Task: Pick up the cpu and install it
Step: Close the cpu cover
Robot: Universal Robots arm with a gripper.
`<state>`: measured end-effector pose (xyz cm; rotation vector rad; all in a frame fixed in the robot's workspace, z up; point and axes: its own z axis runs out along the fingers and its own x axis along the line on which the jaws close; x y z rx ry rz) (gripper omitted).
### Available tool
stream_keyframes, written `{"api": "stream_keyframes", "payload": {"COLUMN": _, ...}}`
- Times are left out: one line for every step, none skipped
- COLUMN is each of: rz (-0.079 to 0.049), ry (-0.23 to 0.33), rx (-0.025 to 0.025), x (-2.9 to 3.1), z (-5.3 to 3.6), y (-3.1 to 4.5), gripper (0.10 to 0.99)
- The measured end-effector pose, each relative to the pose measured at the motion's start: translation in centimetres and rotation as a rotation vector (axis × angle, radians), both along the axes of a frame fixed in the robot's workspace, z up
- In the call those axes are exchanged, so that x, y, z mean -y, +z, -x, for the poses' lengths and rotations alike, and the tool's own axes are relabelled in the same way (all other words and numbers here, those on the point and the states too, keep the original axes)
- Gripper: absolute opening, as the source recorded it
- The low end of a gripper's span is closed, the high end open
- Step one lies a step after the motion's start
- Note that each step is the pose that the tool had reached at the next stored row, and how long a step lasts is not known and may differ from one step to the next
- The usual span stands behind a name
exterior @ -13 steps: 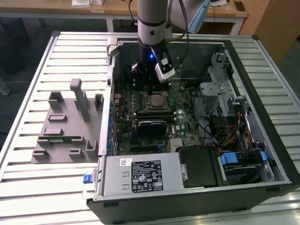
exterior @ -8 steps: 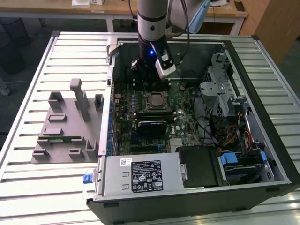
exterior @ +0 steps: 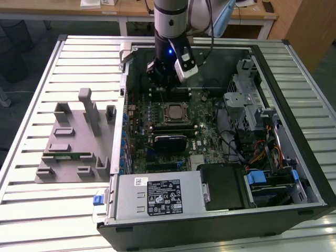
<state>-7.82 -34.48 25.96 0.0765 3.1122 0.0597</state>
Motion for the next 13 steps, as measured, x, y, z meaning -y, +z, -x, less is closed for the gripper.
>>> {"api": "stream_keyframes", "payload": {"rz": 0.000, "ry": 0.000, "rx": 0.0003, "x": 0.00, "z": 0.00, "y": 0.19, "gripper": 0.106}}
{"api": "stream_keyframes", "payload": {"rz": 0.000, "ry": 0.000, "rx": 0.0005, "x": 0.00, "z": 0.00, "y": 0.38, "gripper": 0.106}}
{"api": "stream_keyframes", "payload": {"rz": 0.000, "ry": 0.000, "rx": 0.0007, "x": 0.00, "z": 0.00, "y": 0.58, "gripper": 0.106}}
{"api": "stream_keyframes", "payload": {"rz": 0.000, "ry": 0.000, "rx": 0.0009, "x": 0.00, "z": 0.00, "y": 0.77, "gripper": 0.106}}
{"api": "stream_keyframes", "payload": {"rz": 0.000, "ry": 0.000, "rx": 0.0012, "x": 0.00, "z": 0.00, "y": 0.96, "gripper": 0.106}}
{"api": "stream_keyframes", "payload": {"rz": 0.000, "ry": 0.000, "rx": 0.0014, "x": 0.00, "z": 0.00, "y": 1.15, "gripper": 0.106}}
{"api": "stream_keyframes", "payload": {"rz": 0.000, "ry": 0.000, "rx": 0.0016, "x": 0.00, "z": 0.00, "y": 1.34, "gripper": 0.106}}
{"api": "stream_keyframes", "payload": {"rz": 0.000, "ry": 0.000, "rx": 0.0019, "x": 0.00, "z": 0.00, "y": 1.53, "gripper": 0.106}}
{"api": "stream_keyframes", "payload": {"rz": 0.000, "ry": 0.000, "rx": 0.0021, "x": 0.00, "z": 0.00, "y": 1.72, "gripper": 0.106}}
{"api": "stream_keyframes", "payload": {"rz": 0.000, "ry": 0.000, "rx": 0.0023, "x": 0.00, "z": 0.00, "y": 1.91, "gripper": 0.106}}
{"api": "stream_keyframes", "payload": {"rz": 0.000, "ry": 0.000, "rx": 0.0026, "x": 0.00, "z": 0.00, "y": 2.11, "gripper": 0.106}}
{"api": "stream_keyframes", "payload": {"rz": 0.000, "ry": 0.000, "rx": 0.0028, "x": 0.00, "z": 0.00, "y": 2.30, "gripper": 0.106}}
{"api": "stream_keyframes", "payload": {"rz": 0.000, "ry": 0.000, "rx": 0.0030, "x": 0.00, "z": 0.00, "y": 2.49, "gripper": 0.106}}
